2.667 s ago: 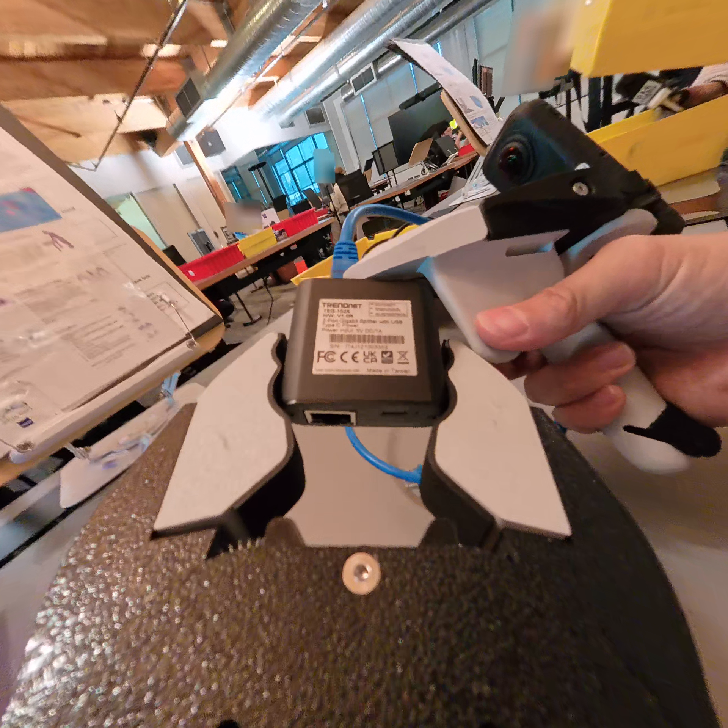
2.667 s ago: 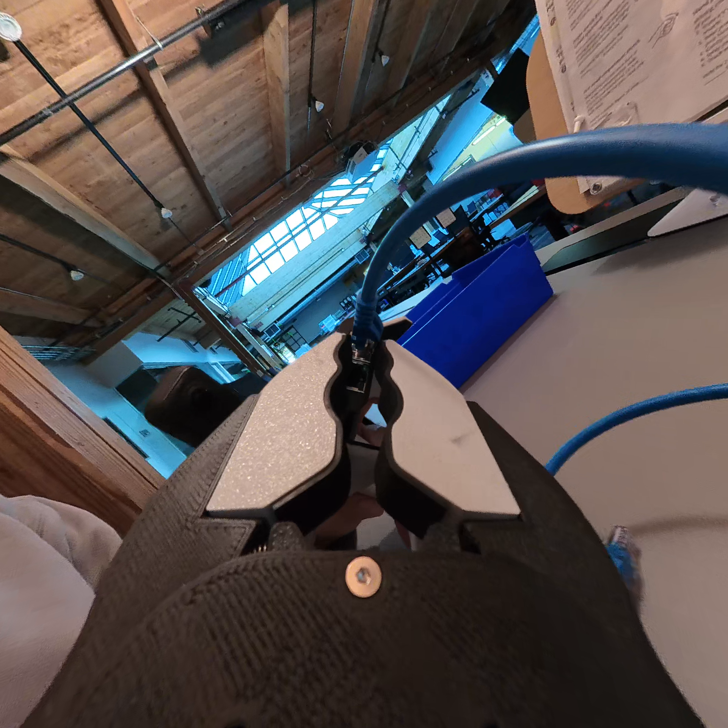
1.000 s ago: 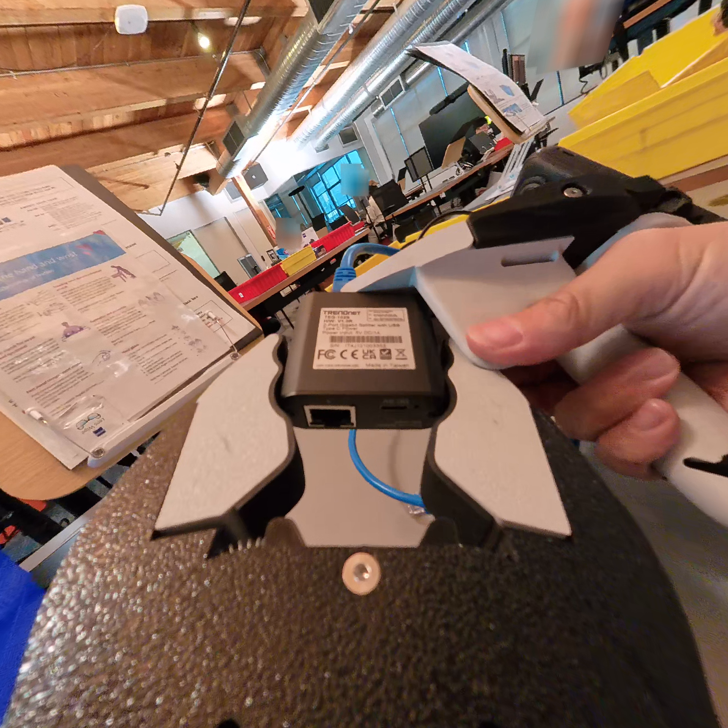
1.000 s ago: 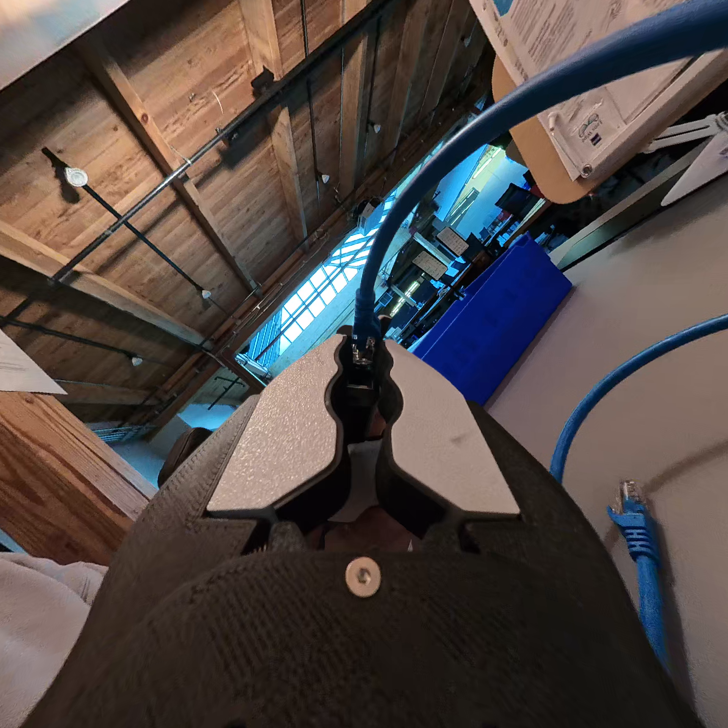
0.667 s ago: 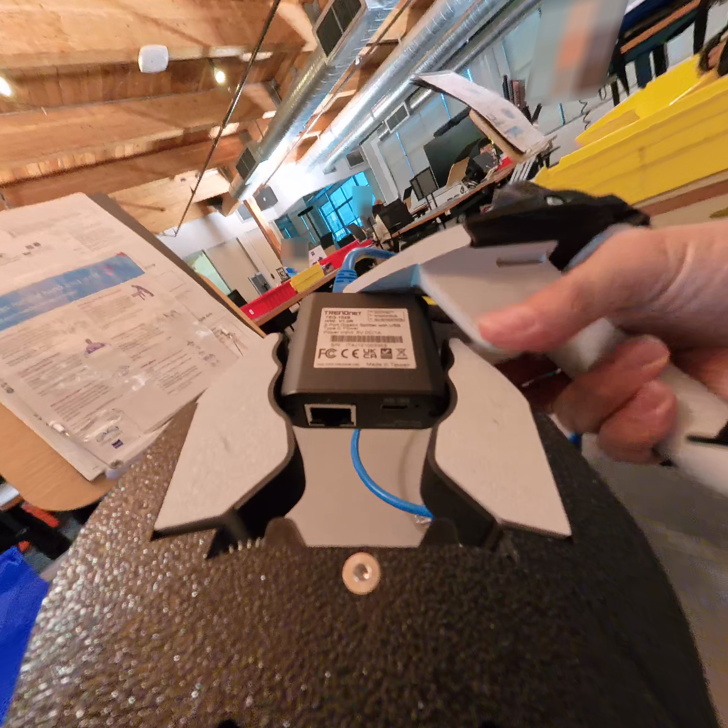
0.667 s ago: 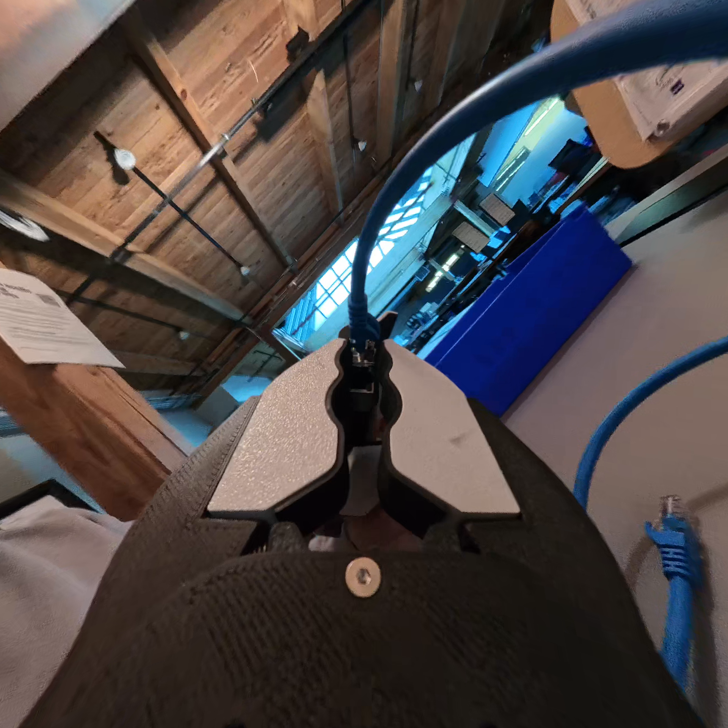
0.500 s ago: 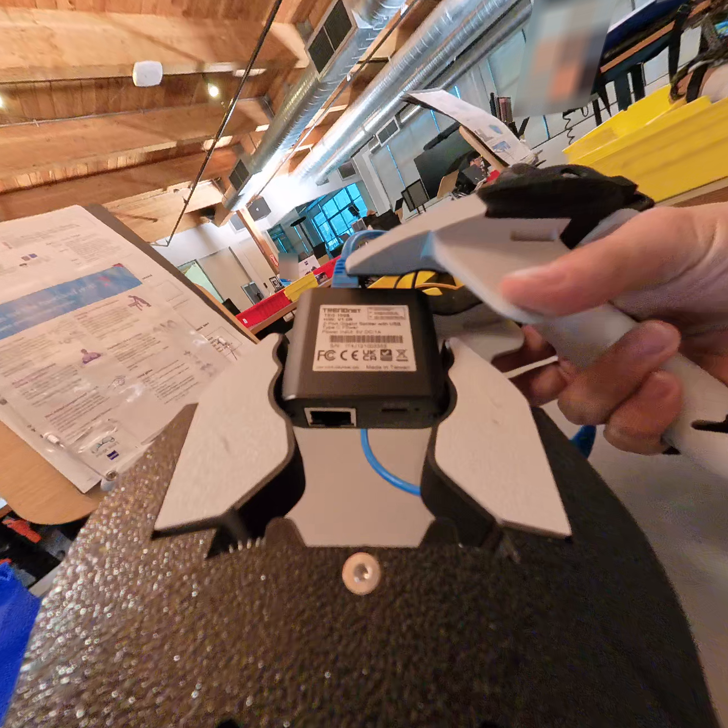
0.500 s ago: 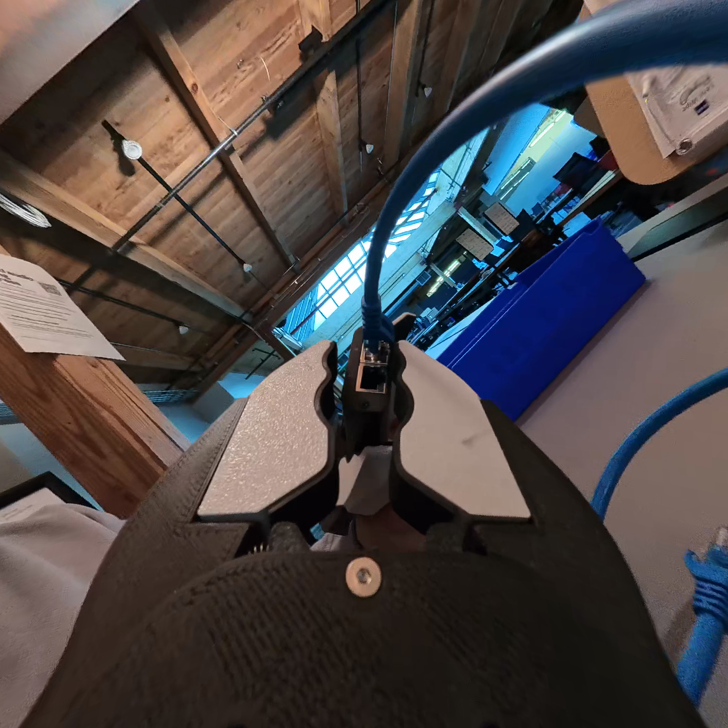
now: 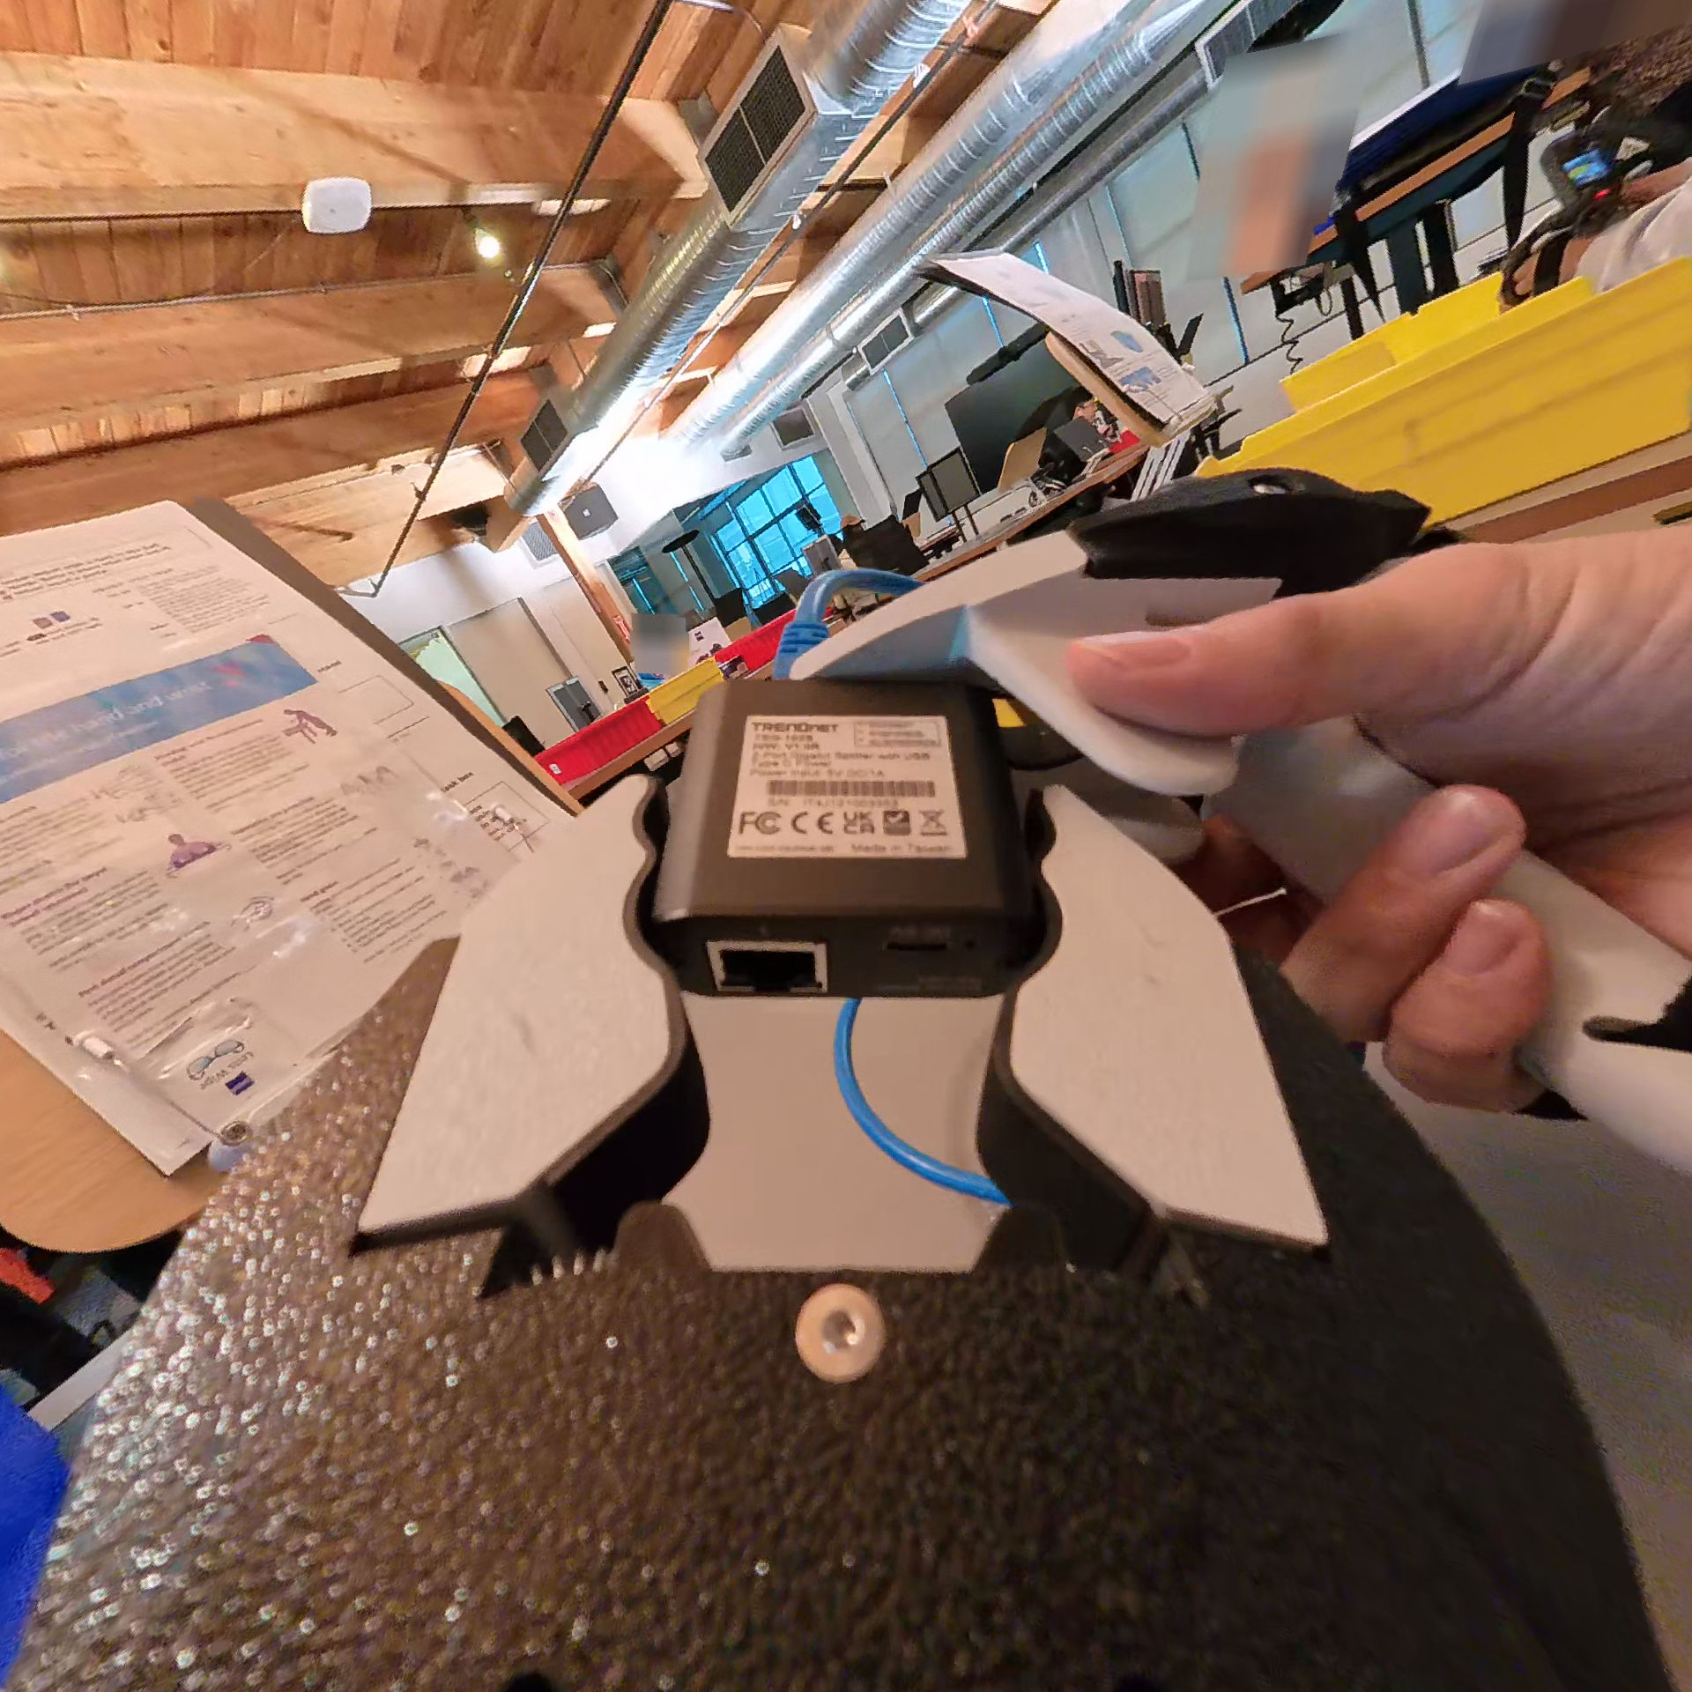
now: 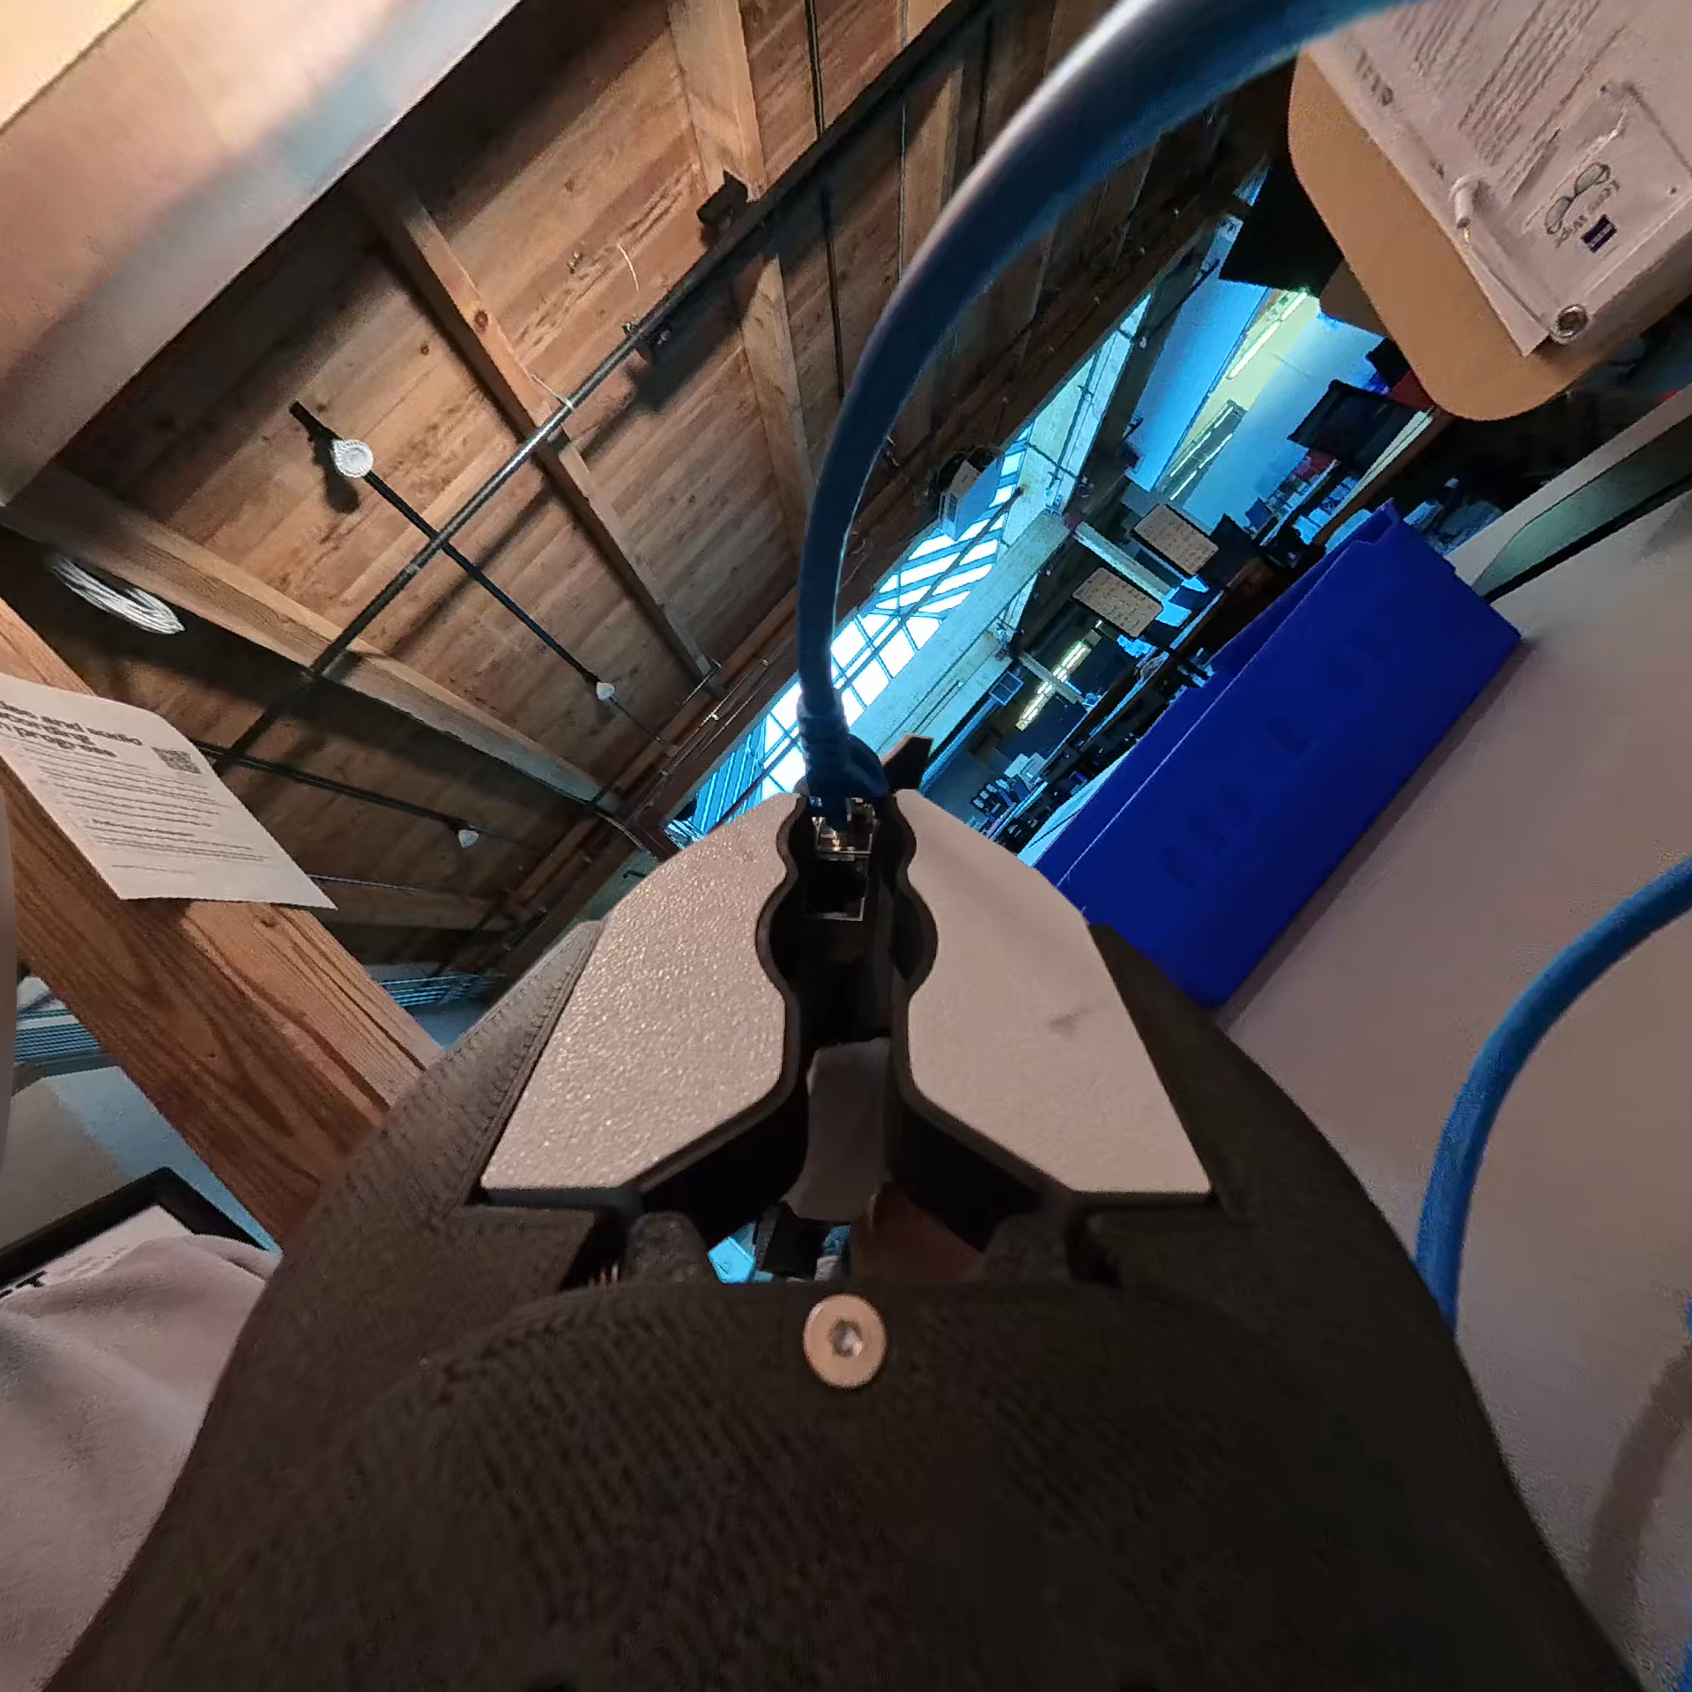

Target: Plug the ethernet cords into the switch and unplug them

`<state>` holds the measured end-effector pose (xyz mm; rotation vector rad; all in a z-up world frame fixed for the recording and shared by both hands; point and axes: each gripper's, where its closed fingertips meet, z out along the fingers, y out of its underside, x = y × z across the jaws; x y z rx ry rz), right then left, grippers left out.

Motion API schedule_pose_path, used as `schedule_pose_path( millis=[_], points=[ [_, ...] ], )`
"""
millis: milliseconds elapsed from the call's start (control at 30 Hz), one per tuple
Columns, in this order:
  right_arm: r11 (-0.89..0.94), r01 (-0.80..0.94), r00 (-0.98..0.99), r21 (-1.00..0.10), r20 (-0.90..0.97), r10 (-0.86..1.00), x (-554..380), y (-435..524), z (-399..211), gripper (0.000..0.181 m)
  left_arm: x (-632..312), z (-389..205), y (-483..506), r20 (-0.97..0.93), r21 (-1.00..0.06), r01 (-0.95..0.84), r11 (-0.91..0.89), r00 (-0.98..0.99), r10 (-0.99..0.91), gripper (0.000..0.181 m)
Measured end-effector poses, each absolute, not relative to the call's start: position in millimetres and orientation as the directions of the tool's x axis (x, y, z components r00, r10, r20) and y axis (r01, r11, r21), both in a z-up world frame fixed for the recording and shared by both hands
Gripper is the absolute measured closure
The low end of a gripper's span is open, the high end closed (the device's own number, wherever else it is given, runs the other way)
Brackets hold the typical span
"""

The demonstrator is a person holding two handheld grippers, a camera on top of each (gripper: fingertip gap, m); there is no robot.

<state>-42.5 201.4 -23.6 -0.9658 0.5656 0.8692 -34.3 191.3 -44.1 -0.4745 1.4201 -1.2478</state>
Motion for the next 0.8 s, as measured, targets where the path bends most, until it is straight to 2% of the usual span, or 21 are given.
schedule_pose_path(
  millis=[100, 267, 567, 800],
  points=[
    [0.289, -0.811, 0.583, -0.508, -0.744, 0.327, -41, 202, -28, 0.168, -33, -49, 192, -0.462, -0.869, 0.342, 0.359, -0.296, -0.836, 0.108],
    [0.281, -0.822, 0.568, -0.495, -0.752, 0.335, -41, 201, -28, 0.168, -32, -50, 192, -0.475, -0.86, 0.349, 0.372, -0.28, -0.834, 0.109],
    [0.301, -0.719, 0.689, -0.626, -0.697, 0.197, -35, 201, -38, 0.167, -24, -61, 190, -0.393, -0.907, 0.289, 0.307, -0.314, -0.865, 0.108],
    [0.295, -0.724, 0.689, -0.623, -0.673, 0.271, -41, 202, -28, 0.167, -29, -48, 192, -0.462, -0.863, 0.344, 0.37, -0.241, -0.853, 0.109]
  ],
)
